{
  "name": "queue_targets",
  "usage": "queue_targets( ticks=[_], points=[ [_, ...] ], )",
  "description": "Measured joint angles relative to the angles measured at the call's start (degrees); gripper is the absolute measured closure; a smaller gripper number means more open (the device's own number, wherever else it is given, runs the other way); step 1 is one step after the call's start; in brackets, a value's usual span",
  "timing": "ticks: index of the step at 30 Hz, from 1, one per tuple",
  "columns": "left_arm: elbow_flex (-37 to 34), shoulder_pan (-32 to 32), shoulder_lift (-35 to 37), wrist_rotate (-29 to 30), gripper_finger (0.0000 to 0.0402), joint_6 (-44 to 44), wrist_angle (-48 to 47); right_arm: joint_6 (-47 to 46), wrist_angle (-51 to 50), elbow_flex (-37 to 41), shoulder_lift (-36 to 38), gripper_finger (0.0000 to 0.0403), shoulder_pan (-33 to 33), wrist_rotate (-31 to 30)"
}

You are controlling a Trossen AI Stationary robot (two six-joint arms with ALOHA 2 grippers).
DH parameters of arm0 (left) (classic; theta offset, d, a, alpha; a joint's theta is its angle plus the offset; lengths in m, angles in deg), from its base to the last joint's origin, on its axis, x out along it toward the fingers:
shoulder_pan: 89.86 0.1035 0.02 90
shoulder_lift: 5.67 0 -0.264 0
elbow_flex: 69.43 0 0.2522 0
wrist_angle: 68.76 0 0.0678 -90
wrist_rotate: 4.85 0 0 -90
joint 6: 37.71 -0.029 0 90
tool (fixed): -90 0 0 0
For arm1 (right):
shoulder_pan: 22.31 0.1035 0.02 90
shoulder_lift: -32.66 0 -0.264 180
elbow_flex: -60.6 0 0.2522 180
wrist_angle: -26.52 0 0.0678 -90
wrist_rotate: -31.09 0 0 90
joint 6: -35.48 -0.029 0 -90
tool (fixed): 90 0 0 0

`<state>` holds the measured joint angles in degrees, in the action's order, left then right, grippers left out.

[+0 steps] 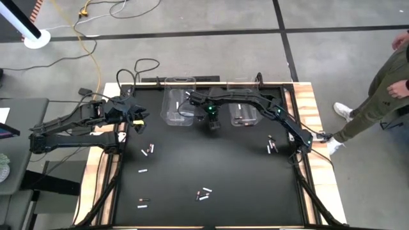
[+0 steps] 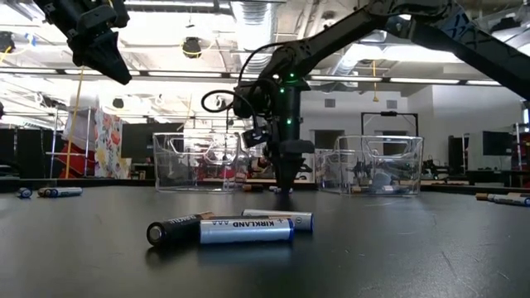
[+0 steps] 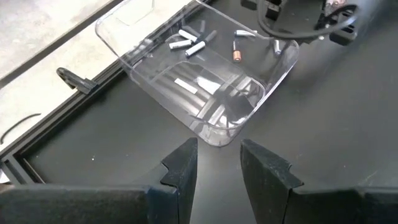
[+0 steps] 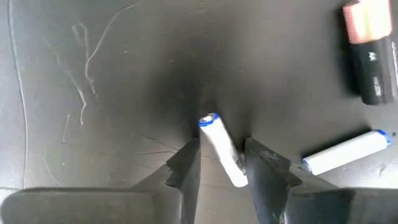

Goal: Sort batteries
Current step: Put the white battery into the left transparent bin

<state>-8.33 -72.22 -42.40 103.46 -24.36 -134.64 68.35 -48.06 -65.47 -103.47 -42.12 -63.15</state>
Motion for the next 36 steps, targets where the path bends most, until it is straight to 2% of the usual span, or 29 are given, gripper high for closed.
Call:
queue_targets(
  ticks=[12,20,24,36],
  points=[
    [0.0,0.0,0.0,0.0,0.0286,-0.2,0.0,-1.2,-0.6,0.1,-0.1,0.039,0.4,-0.2],
    [0.0,0.0,0.0,0.0,0.0286,-0.6,0.0,-1.8,-2.3,-0.7,-0.1,0.0393,0.7,-0.1],
    [0.0,0.0,0.0,0.0,0.0286,-0.5,0.0,-4.9,-3.8,-2.4,-0.4,0.0393,0.7,0.0],
    [0.0,0.0,0.0,0.0,0.0286,0.8,0.1,-9.8,-13.8,-4.5,-0.6,0.0393,1.1,0.1]
  ],
)
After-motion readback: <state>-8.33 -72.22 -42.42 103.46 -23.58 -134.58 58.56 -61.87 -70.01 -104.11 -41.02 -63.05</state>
